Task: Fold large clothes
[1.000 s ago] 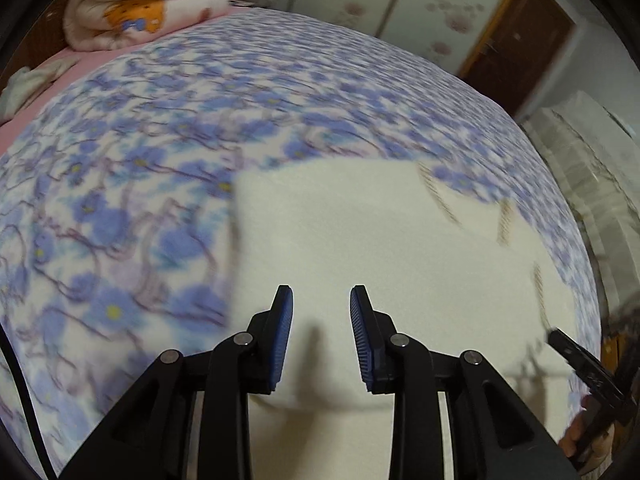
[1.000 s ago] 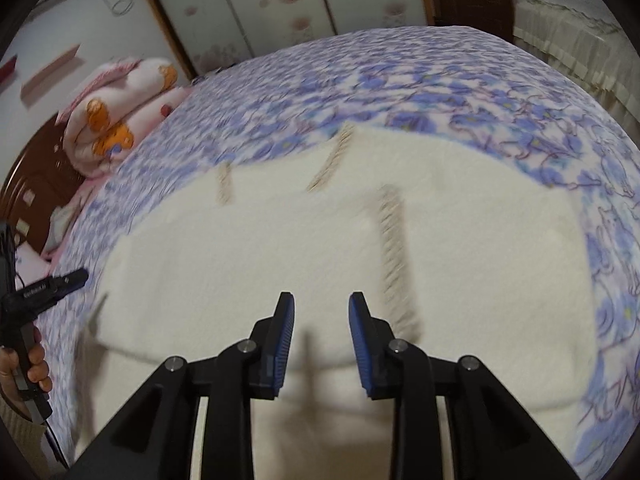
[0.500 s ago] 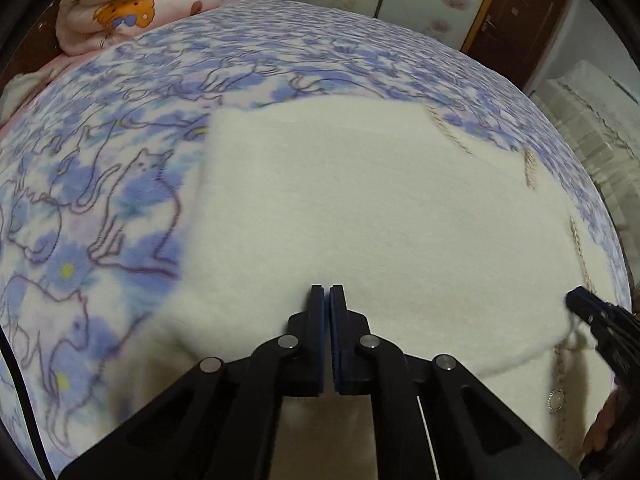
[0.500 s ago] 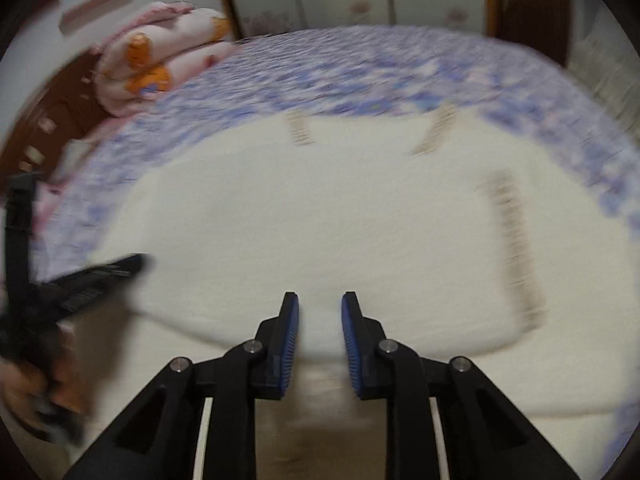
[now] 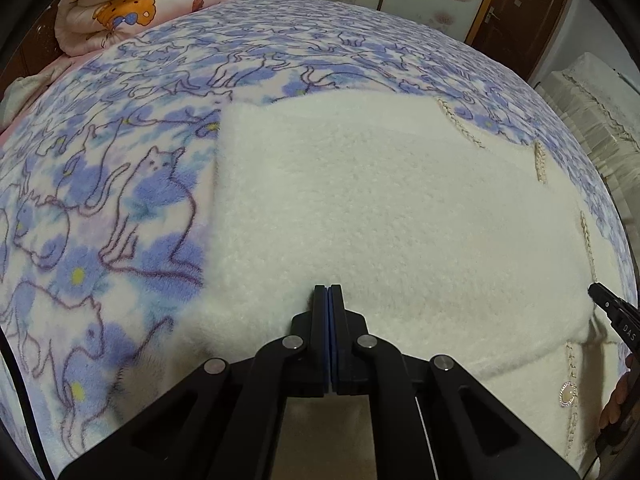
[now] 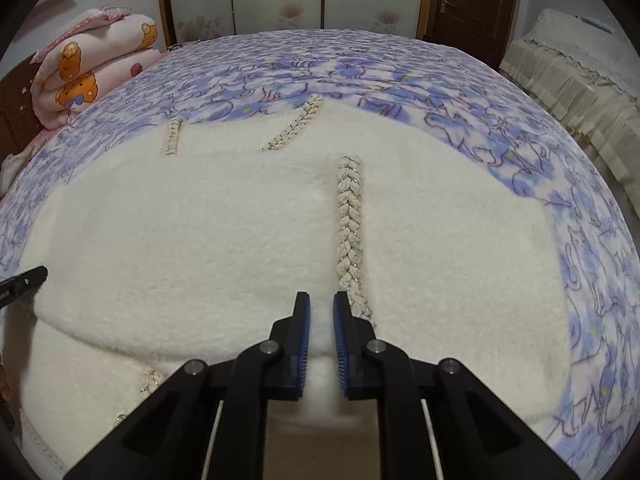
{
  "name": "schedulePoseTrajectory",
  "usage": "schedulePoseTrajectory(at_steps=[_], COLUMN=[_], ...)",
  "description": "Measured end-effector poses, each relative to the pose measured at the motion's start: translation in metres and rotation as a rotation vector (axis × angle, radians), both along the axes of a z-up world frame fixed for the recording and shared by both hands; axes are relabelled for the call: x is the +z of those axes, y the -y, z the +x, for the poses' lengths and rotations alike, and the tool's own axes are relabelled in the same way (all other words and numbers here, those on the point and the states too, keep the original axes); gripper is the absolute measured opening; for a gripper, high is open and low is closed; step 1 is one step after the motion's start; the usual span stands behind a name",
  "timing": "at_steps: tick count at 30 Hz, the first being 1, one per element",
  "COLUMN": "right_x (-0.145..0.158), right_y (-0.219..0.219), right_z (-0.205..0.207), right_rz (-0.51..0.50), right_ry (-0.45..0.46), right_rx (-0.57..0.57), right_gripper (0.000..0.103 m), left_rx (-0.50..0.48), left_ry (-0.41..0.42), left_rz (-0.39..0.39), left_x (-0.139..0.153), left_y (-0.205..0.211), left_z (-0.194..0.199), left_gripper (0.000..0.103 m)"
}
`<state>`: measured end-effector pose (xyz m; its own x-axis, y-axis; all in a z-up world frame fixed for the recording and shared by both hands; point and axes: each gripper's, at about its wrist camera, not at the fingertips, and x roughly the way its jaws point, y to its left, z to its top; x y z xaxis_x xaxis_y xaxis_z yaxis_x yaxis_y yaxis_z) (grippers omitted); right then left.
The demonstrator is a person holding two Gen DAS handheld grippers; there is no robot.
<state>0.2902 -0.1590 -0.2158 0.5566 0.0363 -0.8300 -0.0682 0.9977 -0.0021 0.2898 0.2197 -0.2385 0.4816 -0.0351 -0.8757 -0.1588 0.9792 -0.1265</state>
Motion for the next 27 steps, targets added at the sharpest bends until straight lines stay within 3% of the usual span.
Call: schedulePoseTrajectory(at_steps=[5, 8, 11, 13, 15, 27], right_x=[0.003, 0.006, 0.009, 0.013, 0.019, 0.073], right_y=[0.002, 0.002, 0.001, 0.0, 0.0, 0.002], right_z=[-0.003, -0.006, -0.01, -0.015, -0.022, -0.087], right_rz=[0.032, 0.05, 0.066, 0.068, 0.074, 0.121], right_ry=[-0.013, -0.022, -0.031, -0.029, -0.025, 0.002], right_rx=[-0.011, -0.017, -0.015, -0.014, -0.01, -0.01], right_gripper=[0.013, 0.013, 0.013, 0.013, 0.013, 0.013], left_rx=[-0.009, -0.011, -0.008, -0.008, -0.006, -0.055], left_ry=[-0.024, -0.03, -0.025, -0.015, 0.011, 0.062], left_rz=[0.018, 0.033, 0.033, 0.049, 0.084, 0.108], left_x=[0.004, 0.007, 0.013, 0.021, 0.031, 0.092], left_y=[0.006, 0.012, 0.017, 0.021, 0.026, 0.047], left_z=[0.003, 0.002, -0.002, -0.007, -0.015, -0.079], left_gripper=[0.003, 0.01, 0.03, 0.056, 0.066, 0.067])
